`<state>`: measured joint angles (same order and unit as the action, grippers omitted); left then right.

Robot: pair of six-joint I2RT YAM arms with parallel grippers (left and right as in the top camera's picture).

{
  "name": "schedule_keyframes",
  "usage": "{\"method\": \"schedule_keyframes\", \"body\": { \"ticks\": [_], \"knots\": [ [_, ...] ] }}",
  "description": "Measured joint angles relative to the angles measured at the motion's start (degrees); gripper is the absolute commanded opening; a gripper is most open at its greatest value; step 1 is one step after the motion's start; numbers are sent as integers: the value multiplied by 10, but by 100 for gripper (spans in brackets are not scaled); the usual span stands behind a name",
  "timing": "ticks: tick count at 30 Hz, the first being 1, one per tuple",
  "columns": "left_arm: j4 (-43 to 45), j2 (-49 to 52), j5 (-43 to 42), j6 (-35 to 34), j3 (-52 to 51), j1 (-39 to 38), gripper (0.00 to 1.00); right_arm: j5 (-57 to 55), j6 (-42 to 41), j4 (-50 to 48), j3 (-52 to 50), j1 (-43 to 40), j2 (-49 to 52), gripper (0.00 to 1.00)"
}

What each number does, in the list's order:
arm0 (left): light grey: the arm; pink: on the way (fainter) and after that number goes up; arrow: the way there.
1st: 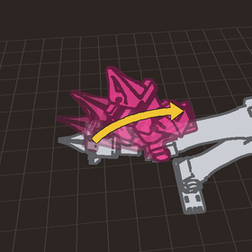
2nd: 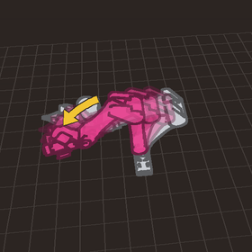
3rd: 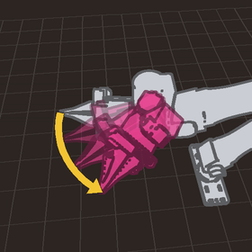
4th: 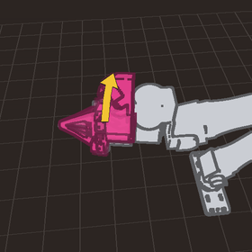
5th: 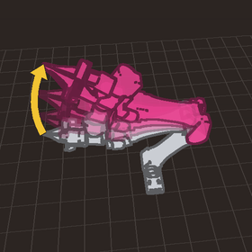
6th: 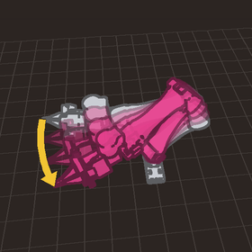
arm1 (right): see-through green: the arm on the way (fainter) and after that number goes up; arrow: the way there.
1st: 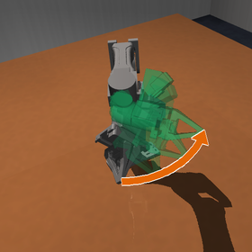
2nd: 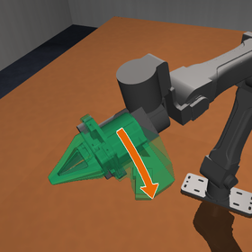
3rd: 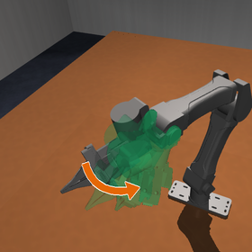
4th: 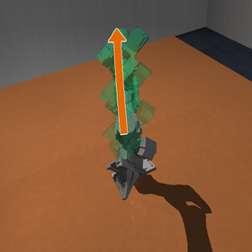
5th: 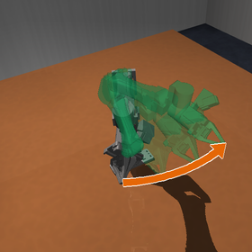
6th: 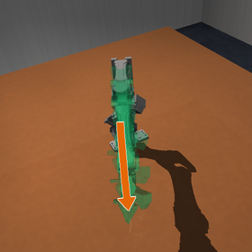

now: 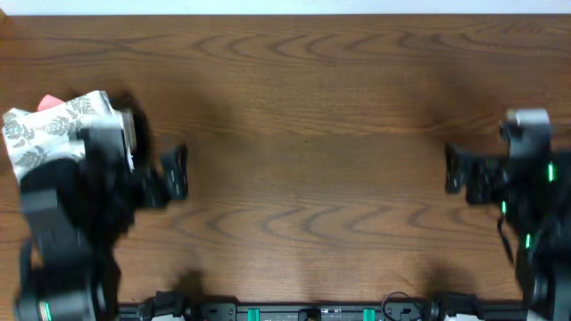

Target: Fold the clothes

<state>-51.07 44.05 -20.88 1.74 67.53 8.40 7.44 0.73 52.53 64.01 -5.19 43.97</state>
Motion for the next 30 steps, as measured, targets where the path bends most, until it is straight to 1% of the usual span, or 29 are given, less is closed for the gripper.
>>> {"method": "schedule_keyframes", "body": {
  "ticks": [4, 9, 17, 30],
  "knots": [
    [-2, -97, -4, 0, -70, 0, 98, -32, -26, 3, -78, 0, -101, 99],
    [-19, -132, -9, 0, -104, 0, 98, -54, -41, 21, -153, 0, -167, 99],
    [-28, -134, -12, 1, -104, 0, 98, -60, -47, 127, -177, 0, -173, 99],
    [-28, -134, -13, 1, -104, 0, 98, -62, -49, 125, -177, 0, -173, 99]
  ]
}}
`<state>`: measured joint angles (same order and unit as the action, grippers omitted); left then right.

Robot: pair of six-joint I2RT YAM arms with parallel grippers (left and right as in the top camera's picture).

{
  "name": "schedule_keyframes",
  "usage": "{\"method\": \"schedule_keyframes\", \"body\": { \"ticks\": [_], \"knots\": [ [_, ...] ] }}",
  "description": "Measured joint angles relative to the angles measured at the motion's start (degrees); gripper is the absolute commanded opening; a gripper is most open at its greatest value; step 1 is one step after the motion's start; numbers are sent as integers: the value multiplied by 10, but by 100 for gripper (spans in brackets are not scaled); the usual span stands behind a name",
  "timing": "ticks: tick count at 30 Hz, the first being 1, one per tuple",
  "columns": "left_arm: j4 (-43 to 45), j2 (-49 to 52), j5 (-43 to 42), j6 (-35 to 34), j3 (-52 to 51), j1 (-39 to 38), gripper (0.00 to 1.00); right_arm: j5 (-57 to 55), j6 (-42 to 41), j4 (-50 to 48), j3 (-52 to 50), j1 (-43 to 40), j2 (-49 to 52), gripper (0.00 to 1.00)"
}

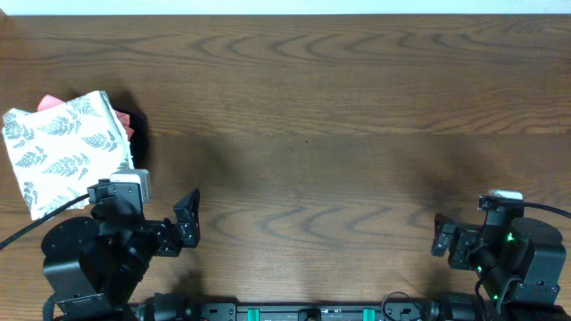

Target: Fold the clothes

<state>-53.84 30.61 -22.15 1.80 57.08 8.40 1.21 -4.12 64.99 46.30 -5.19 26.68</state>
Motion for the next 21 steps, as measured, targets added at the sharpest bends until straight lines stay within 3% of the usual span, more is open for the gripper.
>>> {"method": "schedule_keyframes", "body": {
  "ticks": [5, 15, 21],
  "knots": [
    [0, 0, 0, 0, 0, 0, 98, -2, 10, -76, -24, 0, -41, 99],
    [0, 0, 0, 0, 0, 0, 98, 27, 39, -290, -209, 0, -245, 99],
    [0, 0, 0, 0, 0, 0, 98, 43, 50, -438, -296, 0, -259, 99]
  ]
}}
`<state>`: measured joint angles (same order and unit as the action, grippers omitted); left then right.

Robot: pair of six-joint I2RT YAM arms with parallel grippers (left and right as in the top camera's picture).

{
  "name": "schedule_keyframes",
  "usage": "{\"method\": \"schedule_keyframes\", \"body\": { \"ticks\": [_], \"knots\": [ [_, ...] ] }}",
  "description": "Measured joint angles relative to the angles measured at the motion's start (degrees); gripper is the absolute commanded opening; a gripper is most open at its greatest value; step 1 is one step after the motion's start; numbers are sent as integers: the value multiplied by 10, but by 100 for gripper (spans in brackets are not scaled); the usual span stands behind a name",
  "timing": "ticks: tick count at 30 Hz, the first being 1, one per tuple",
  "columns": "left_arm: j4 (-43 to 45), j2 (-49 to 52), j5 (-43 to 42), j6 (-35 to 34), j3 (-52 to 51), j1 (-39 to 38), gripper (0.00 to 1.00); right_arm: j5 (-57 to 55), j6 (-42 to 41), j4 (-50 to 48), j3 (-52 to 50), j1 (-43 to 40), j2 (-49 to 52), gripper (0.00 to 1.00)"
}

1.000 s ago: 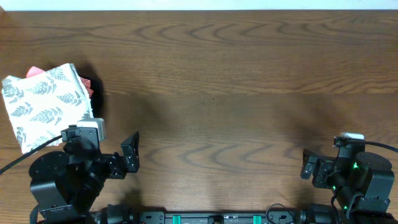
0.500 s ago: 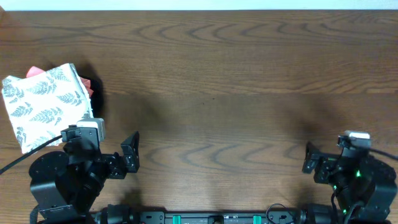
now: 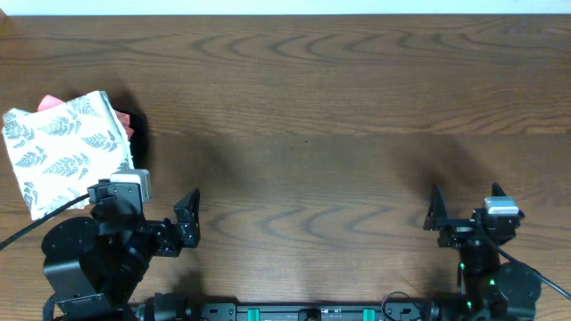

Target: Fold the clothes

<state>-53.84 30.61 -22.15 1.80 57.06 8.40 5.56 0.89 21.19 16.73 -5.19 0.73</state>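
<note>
A folded white cloth with a grey leaf print (image 3: 64, 150) lies at the table's left edge, on top of a red garment (image 3: 52, 102) whose corner pokes out behind it. My left gripper (image 3: 188, 220) sits near the front edge, right of and below the pile, fingers apart with nothing between them. My right gripper (image 3: 435, 214) rests low at the front right, pointing left, and I cannot make out how far its fingers are apart.
The brown wooden table (image 3: 303, 116) fills the view. A dark item (image 3: 136, 125) peeks out at the right side of the folded pile. The arm bases and a rail (image 3: 303, 312) line the front edge.
The right arm has turned and shifted slightly left at the front right, its gripper now a bit higher in view. The left arm and the folded pile have not moved.
At first the left arm lay over the folded pile at the left and the right arm was at mid-height on the right. Both were then drawn back to the front edge, leaving the pile uncovered. Now only the right arm has resettled.
</note>
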Motion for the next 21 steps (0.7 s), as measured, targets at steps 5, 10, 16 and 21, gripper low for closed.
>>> {"method": "schedule_keyframes", "body": {
  "ticks": [5, 10, 16, 21],
  "knots": [
    [0, 0, 0, 0, 0, 0, 98, 3, 13, -160, -95, 0, -1, 99],
    [0, 0, 0, 0, 0, 0, 98, 4, 27, -224, -163, 1, -1, 99],
    [0, 0, 0, 0, 0, 0, 98, 3, 39, -177, -163, 2, 0, 99],
    [0, 0, 0, 0, 0, 0, 98, 3, 37, -177, -163, 2, 0, 99]
  ]
}}
